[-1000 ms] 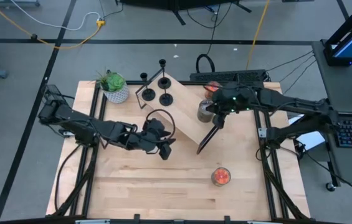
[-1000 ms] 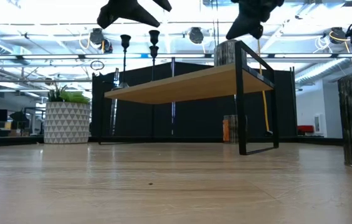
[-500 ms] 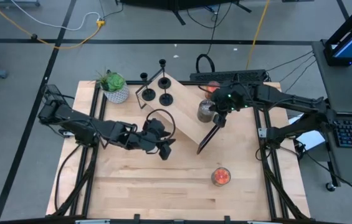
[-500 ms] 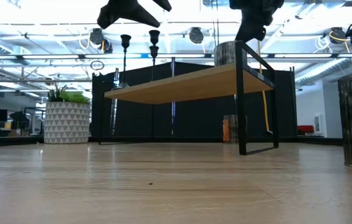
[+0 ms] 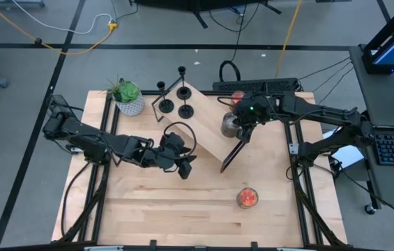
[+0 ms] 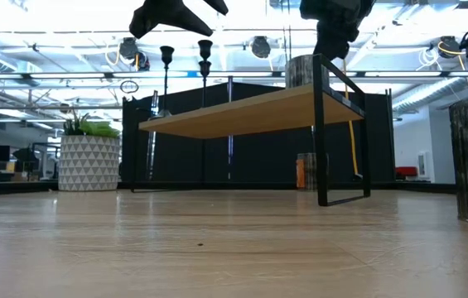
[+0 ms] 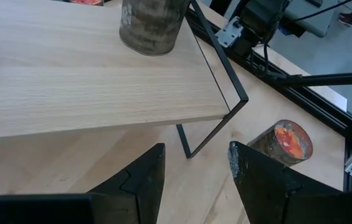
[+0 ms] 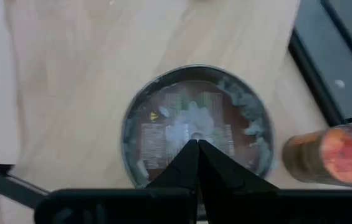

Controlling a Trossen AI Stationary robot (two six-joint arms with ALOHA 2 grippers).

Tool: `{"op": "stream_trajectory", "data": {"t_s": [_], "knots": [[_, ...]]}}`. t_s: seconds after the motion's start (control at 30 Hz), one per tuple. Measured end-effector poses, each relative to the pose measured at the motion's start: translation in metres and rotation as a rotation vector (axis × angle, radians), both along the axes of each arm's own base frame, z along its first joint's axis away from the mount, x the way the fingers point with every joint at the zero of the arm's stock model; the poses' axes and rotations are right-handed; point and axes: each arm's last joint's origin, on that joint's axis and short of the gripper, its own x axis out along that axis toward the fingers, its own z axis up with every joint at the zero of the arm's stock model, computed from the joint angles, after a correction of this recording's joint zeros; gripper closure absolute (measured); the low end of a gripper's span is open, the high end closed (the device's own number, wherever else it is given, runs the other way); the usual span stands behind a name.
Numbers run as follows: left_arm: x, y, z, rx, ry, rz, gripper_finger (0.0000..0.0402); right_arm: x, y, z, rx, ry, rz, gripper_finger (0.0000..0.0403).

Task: Pick & Place candle stick holders
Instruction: Put the black scented candle on the shelf, then put the bottom orange scented candle on the shelf

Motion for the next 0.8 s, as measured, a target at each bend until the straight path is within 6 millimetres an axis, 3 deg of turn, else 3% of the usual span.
{"op": "stream_trajectory", "data": {"t_s": [0.3, 0.47, 0.6, 0.8], "knots": [[0.0, 0.0, 0.0, 0.006, 0.002, -0.004, 0.0218, -0.023, 0.008, 0.025, -0.104, -0.108, -0.035, 0.0403], [0.0, 0.0, 0.0, 0.007, 0.003, -0.005, 0.0218, -0.045, 0.026, 0.035, 0.026, -0.141, 0.023, 0.0403], [0.0, 0.0, 0.0, 0.011, 0.005, -0.008, 0.0218, -0.062, 0.047, 0.031, 0.2, -0.05, 0.111, 0.0403], [0.0, 0.0, 0.0, 0.012, 0.005, -0.008, 0.0218, -0.082, 0.078, 0.021, 0.327, 0.177, 0.112, 0.0403]]}}
